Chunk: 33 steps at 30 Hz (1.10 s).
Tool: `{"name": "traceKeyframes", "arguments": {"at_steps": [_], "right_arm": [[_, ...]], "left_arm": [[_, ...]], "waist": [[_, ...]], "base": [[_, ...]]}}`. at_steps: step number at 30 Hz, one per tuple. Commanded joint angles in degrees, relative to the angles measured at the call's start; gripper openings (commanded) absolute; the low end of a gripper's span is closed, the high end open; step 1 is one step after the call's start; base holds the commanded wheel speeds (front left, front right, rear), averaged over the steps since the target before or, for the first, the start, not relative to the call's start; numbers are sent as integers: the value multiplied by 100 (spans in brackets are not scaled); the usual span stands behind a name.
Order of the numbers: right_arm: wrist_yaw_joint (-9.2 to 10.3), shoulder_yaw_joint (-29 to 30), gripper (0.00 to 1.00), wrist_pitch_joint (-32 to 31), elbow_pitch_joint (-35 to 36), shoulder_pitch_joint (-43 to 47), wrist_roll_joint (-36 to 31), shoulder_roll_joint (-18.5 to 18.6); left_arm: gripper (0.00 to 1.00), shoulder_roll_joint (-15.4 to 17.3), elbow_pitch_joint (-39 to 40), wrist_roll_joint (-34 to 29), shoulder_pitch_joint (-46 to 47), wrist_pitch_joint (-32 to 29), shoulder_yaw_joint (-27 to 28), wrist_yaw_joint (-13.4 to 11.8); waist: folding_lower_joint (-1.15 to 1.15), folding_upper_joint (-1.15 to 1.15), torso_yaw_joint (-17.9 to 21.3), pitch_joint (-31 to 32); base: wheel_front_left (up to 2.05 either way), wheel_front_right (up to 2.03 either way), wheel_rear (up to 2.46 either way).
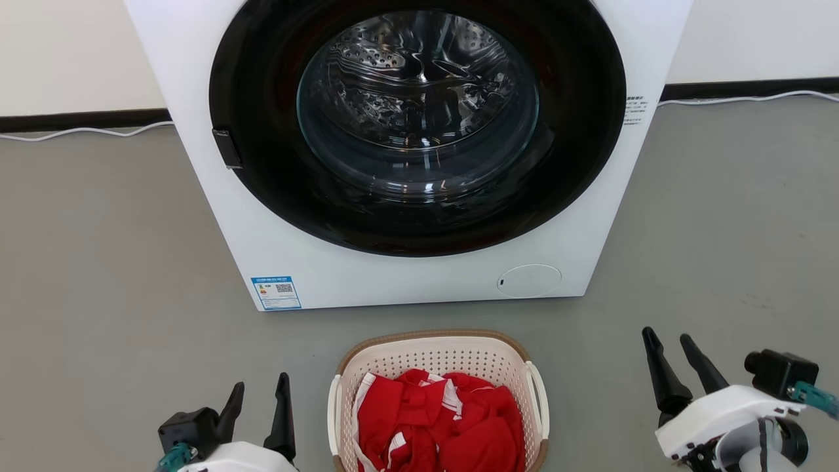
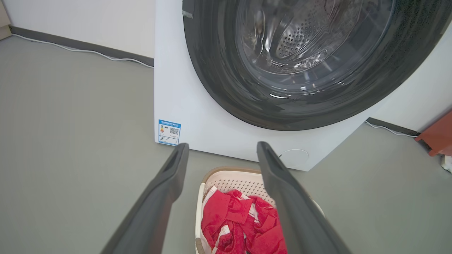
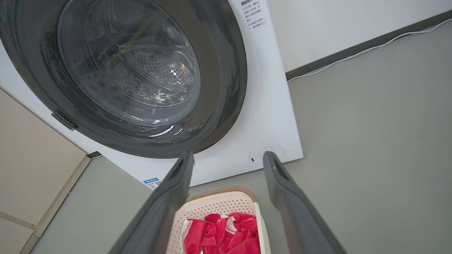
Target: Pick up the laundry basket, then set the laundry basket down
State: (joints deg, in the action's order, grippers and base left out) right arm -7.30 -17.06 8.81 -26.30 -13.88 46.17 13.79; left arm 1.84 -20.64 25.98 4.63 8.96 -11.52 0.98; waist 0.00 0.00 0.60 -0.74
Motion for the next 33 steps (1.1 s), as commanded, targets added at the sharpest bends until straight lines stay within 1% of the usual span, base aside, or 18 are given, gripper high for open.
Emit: {"name": "traceKeyframes", "arguments": {"at_steps": [1, 25, 28, 32, 33], "right_arm": [[-14, -102, 100, 101, 91, -251, -147, 137], [-18, -661, 100, 504, -249, -643, -1341, 451], [-18, -642, 100, 555, -360, -687, -1529, 483], [-19, -453, 100, 619, -544, -747, -1867, 477], [-19, -453, 100, 619, -544, -747, -1867, 477]], "left_arm": [[100, 75, 156, -160, 301, 88, 95, -49], [100, 96, 69, -1712, 432, 489, -172, -249], [100, 99, 56, -1858, 438, 540, -188, -294], [100, 105, 14, -1949, 440, 604, -186, -466], [100, 105, 14, -1949, 440, 604, -186, -466]], "waist": [[0, 0, 1, 1], [0, 0, -11, -45], [0, 0, -14, -54], [0, 0, -11, -83], [0, 0, -11, -83]], "base": [[0, 0, 0], [0, 0, 0], [0, 0, 0], [0, 0, 0], [0, 0, 0]]}}
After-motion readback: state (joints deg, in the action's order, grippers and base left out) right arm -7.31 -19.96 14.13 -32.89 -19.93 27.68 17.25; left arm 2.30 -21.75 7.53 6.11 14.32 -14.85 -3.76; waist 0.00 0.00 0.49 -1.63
